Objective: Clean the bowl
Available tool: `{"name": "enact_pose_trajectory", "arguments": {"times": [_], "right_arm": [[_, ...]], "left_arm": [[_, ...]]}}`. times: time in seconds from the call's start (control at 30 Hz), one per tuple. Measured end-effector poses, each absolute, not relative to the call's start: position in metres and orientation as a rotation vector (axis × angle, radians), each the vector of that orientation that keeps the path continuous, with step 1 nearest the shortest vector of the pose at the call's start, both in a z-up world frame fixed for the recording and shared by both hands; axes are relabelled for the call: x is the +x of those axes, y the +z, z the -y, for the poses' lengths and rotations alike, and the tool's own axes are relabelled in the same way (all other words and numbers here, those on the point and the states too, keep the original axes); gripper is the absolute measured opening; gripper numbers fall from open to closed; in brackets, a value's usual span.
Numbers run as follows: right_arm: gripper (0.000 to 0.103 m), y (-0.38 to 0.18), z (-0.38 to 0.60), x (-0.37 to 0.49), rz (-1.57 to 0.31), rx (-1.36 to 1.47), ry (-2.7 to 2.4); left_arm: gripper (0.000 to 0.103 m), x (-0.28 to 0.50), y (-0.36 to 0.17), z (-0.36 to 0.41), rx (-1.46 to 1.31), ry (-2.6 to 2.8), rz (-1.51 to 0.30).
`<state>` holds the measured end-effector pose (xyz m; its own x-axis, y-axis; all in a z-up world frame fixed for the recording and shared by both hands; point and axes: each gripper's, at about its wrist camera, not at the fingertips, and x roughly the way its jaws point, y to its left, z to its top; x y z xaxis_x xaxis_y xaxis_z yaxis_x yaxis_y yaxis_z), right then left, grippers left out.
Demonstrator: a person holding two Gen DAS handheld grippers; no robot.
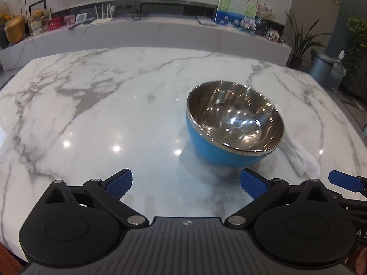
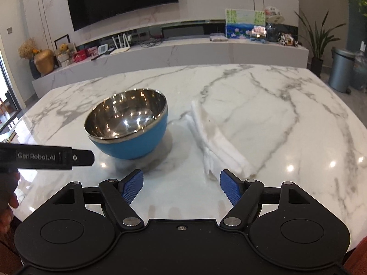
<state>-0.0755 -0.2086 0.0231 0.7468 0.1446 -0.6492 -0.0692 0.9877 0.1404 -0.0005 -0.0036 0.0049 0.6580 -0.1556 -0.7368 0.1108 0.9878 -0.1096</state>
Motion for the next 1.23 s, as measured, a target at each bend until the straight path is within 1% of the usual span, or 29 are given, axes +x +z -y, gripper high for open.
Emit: {"name": "enact_pose_trajectory", "arguments": {"times": [0.13,0.23,0.87,1.03,1.23], "right_arm": [[0.072,0.026,0.212,-0.078,-0.699,0.104,0.096],[0.072,0.026,0.212,-0.080,-0.695,0.101,0.098],[0.072,0.021,0.196,-0.086,-0.694,0.008,0.157],[0.072,0.020,0.196,-0.086,-0.698,0.005,0.165],[0.072,0.019,0.195,-0.086,-0.704,-0.001,0.172]], "left_arm": [[0.102,-0.005,0.011,0.004,-0.033,-0.111,-0.835],[0.102,-0.005,0.006,0.001,-0.083,-0.127,-0.861],[0.101,-0.018,-0.003,0.021,0.081,-0.047,-0.903],[0.101,-0.012,-0.016,0.016,0.084,-0.048,-0.909],[0.101,-0.012,-0.018,0.013,0.094,-0.055,-0.919]]}}
